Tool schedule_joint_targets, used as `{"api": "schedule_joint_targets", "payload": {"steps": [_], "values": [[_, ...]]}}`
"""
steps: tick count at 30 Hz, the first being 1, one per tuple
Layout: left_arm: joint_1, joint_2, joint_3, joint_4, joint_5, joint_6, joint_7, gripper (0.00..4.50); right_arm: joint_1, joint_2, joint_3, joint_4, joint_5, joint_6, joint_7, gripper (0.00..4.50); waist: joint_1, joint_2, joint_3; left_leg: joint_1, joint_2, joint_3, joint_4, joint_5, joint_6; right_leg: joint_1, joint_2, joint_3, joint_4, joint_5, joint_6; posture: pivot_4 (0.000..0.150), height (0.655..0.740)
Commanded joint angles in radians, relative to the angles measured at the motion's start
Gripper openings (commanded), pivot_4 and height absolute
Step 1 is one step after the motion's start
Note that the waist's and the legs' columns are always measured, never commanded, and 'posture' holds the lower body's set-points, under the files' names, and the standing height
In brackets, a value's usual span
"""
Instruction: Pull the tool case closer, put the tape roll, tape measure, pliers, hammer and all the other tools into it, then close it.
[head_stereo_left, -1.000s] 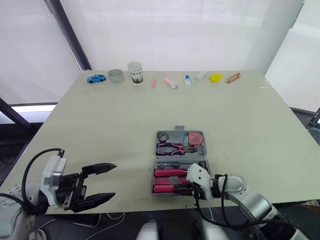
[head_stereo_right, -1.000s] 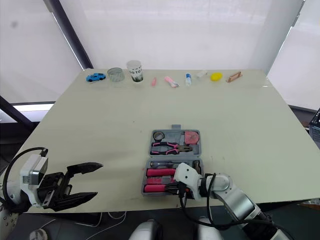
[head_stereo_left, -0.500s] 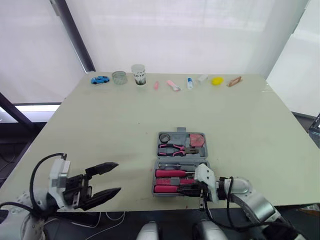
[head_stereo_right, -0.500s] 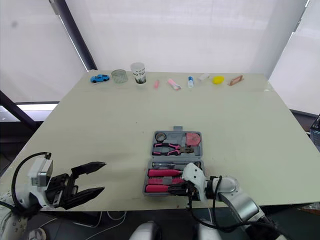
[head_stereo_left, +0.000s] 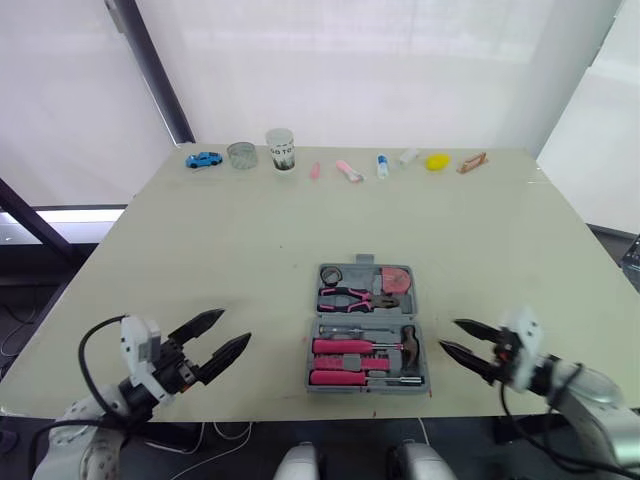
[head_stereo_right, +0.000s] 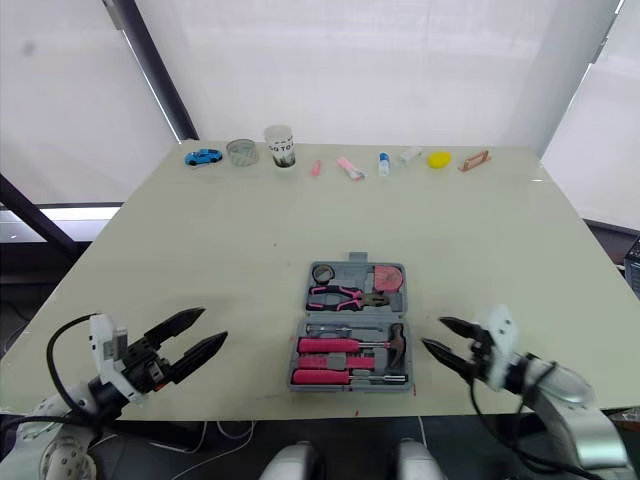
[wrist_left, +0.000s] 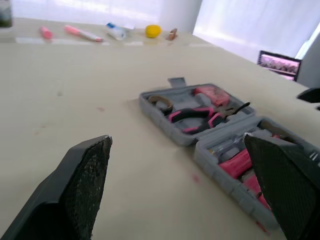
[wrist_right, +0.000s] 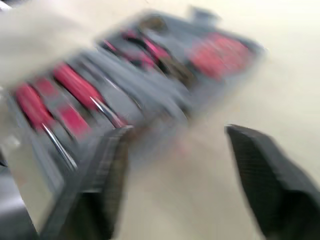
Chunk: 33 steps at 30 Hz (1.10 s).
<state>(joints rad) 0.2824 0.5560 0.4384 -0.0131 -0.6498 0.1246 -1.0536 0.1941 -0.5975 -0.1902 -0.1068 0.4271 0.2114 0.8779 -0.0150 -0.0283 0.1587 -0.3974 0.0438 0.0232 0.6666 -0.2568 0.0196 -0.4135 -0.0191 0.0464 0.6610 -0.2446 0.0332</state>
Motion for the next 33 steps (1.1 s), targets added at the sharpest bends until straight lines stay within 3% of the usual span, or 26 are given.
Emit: {"api": "schedule_joint_targets", "payload": {"steps": [1, 7, 13, 15, 21, 23, 33], "values": [[0.014, 0.017, 0.046, 0.013, 0.000, -0.017, -0.006, 4.50, 0.017, -0.022, -0.061, 0.004, 0.014, -0.044, 0.026, 4.46, -0.001, 0.000, 0.000, 0.000, 0.000, 0.000, 0.000, 0.000, 0.000, 0.000, 0.000, 0.000, 0.000, 0.000, 0.000, 0.150, 0.7400], [0.010, 0.050, 0.047, 0.031, 0.026, -0.018, -0.008, 4.50, -0.005, -0.024, -0.048, -0.018, -0.002, -0.026, 0.003, 4.46, 0.000, 0.000, 0.000, 0.001, 0.002, 0.000, 0.001, 0.000, 0.000, 0.000, 0.001, 0.000, 0.001, -0.002, 0.003, 0.150, 0.7400], [-0.106, 0.112, -0.028, 0.041, 0.024, 0.052, -0.068, 4.50, -0.164, -0.017, 0.090, -0.012, -0.061, 0.033, -0.005, 4.46, 0.001, 0.001, 0.000, 0.001, 0.002, 0.000, 0.001, 0.000, 0.000, 0.000, 0.001, 0.000, 0.001, -0.001, 0.001, 0.150, 0.7400], [-0.157, 0.136, -0.069, 0.057, 0.040, 0.081, -0.090, 3.73, -0.236, -0.018, 0.136, 0.023, -0.082, 0.063, 0.002, 3.69, 0.001, 0.001, 0.000, 0.000, 0.001, 0.000, 0.001, 0.000, 0.000, 0.000, 0.001, 0.000, 0.001, 0.000, 0.000, 0.150, 0.7400], [-0.340, 0.176, -0.219, 0.121, 0.125, 0.146, -0.112, 0.89, -0.442, -0.038, 0.296, 0.147, -0.201, 0.098, 0.053, 0.72, 0.001, 0.002, 0.001, -0.001, -0.001, -0.001, 0.001, 0.000, 0.000, -0.001, 0.001, -0.001, 0.001, 0.002, 0.002, 0.150, 0.7400], [-0.406, 0.179, -0.277, 0.169, 0.170, 0.145, -0.129, 0.04, -0.501, -0.041, 0.340, 0.186, -0.232, 0.105, 0.079, 0.00, 0.001, 0.002, 0.001, -0.001, -0.001, -0.001, 0.001, 0.000, 0.000, -0.001, 0.001, -0.001, 0.001, 0.002, 0.003, 0.150, 0.7400], [-0.719, 0.115, -0.547, 0.453, 0.416, 0.092, -0.172, 0.04, -0.705, -0.051, 0.534, 0.431, -0.451, -0.030, 0.182, 0.00, 0.001, 0.001, 0.001, -0.002, -0.002, -0.002, 0.001, 0.000, 0.000, -0.001, 0.001, -0.001, 0.001, 0.003, 0.003, 0.150, 0.7400]]}}
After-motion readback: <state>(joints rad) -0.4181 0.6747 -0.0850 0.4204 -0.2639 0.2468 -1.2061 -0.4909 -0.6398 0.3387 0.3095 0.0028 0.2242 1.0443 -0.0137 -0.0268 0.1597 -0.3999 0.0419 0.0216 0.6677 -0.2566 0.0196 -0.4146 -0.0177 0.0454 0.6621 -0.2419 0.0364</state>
